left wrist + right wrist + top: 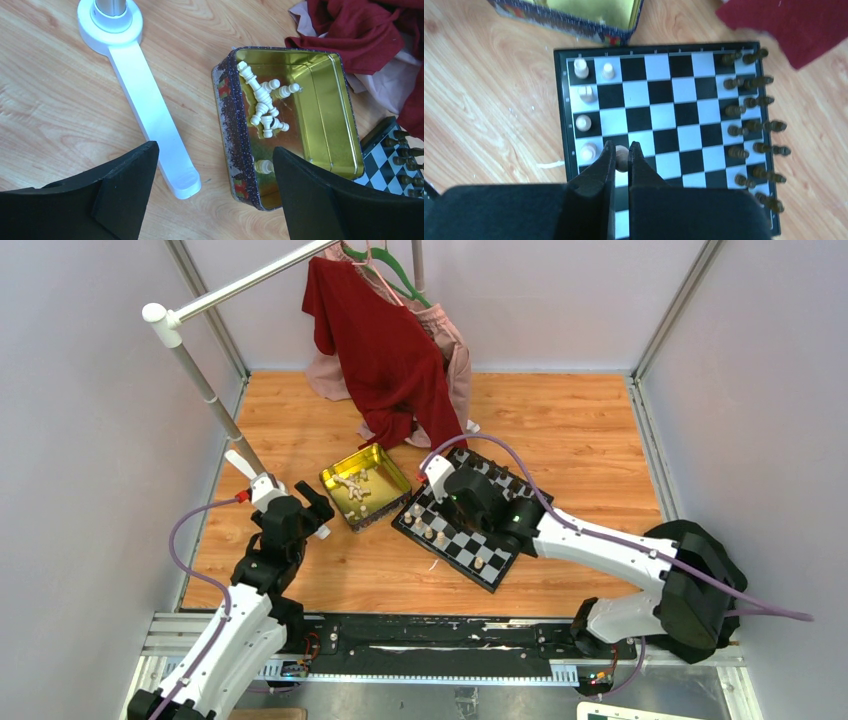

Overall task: Set up the chess pieces on the board
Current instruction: Place the chess piece on the chessboard.

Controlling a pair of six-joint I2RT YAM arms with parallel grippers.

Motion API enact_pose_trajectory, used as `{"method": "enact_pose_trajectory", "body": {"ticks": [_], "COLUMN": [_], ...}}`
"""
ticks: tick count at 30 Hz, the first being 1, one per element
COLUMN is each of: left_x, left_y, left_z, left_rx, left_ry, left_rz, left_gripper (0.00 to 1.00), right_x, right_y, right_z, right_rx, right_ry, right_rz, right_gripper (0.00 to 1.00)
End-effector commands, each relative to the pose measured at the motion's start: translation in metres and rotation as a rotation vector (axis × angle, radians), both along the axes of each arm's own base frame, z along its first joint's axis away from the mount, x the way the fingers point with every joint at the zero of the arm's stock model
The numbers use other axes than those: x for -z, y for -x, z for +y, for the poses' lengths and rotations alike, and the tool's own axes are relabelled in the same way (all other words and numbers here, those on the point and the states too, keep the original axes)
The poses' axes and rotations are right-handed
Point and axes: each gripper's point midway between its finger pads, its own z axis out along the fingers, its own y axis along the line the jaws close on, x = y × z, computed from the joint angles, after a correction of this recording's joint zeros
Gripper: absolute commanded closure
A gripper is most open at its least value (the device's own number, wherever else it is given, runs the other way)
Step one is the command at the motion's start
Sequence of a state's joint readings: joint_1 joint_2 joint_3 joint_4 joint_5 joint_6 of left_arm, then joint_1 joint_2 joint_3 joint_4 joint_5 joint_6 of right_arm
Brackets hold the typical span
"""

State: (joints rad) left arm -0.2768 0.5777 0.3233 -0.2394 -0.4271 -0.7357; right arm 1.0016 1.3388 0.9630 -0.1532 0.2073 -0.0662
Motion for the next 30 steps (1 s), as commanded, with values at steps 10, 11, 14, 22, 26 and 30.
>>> {"method": "enact_pose_trajectory", "body": {"ticks": [10, 11, 14, 22, 26, 30], "left_x": [-0.016, -0.016, -0.016, -0.015, -0.015, -0.015], "left_y": [-0.005, -0.006, -0.006, -0.005, -0.005, -0.004], "left_z": [-0.004, -0.004, -0.004, -0.004, -0.004, -0.004], "left_rx": [0.012, 0.012, 0.015, 0.018, 0.017, 0.017], "left_ry": [0.015, 0.015, 0.015, 0.013, 0.011, 0.011], "left_rz": [-0.055, -0.055, -0.055, -0.052, -0.051, -0.051], "left_gripper": [0.1, 0.1, 0.1, 0.1, 0.1, 0.1], "right_x": [0.046, 0.05, 0.059, 0.076, 0.082, 0.087], "right_y": [0.042, 0.043, 0.048, 0.059, 0.062, 0.063], "right_z": [-0.037, -0.037, -0.038, -0.043, -0.044, -0.046], "right_rx": [0.082, 0.084, 0.087, 0.101, 0.109, 0.117], "right_ry": [0.064, 0.071, 0.082, 0.082, 0.078, 0.068], "right_rz": [0.092, 0.099, 0.119, 0.15, 0.152, 0.147], "right_gripper": [1.0, 1.0, 1.0, 1.0, 1.0, 1.0]}}
